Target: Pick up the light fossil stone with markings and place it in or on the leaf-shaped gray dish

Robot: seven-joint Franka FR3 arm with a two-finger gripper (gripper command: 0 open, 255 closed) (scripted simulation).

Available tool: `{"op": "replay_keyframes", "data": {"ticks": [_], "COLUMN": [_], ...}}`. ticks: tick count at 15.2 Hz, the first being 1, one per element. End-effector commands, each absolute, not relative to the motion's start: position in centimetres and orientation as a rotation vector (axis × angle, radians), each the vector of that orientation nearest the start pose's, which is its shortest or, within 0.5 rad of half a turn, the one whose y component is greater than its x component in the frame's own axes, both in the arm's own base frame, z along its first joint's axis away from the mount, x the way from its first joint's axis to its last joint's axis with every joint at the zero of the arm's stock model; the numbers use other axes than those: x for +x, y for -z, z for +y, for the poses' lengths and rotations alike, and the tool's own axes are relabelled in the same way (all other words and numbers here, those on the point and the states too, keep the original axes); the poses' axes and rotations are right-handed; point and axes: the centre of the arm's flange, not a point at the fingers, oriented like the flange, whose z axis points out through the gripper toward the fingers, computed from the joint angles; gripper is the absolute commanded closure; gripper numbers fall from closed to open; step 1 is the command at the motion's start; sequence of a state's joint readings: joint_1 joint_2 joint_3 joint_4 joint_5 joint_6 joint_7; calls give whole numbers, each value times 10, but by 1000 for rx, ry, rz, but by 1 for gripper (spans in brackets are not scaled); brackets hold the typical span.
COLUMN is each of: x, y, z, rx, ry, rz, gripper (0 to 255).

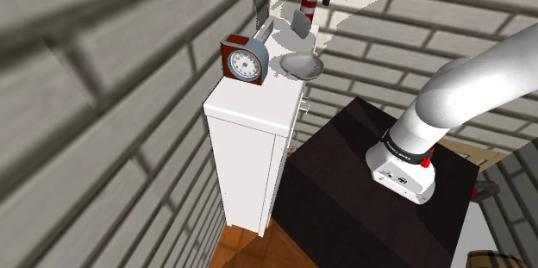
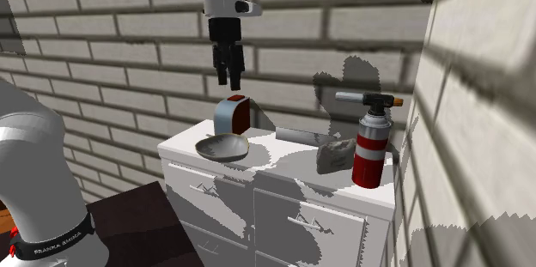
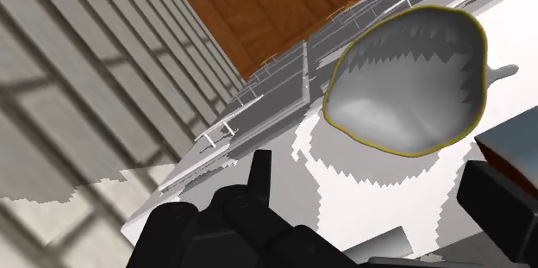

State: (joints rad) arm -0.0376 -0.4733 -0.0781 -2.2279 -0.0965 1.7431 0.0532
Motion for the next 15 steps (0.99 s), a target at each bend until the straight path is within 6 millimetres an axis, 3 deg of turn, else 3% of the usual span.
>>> {"op": "replay_keyframes", "data": {"ticks": [1,15], "x": [425,559], "y": [-543,-464], "z": [-74,-179], "rx": [-3185,-3126], "ry": [-22,-24], "rz": [258,454], "gripper": [0,0]}}
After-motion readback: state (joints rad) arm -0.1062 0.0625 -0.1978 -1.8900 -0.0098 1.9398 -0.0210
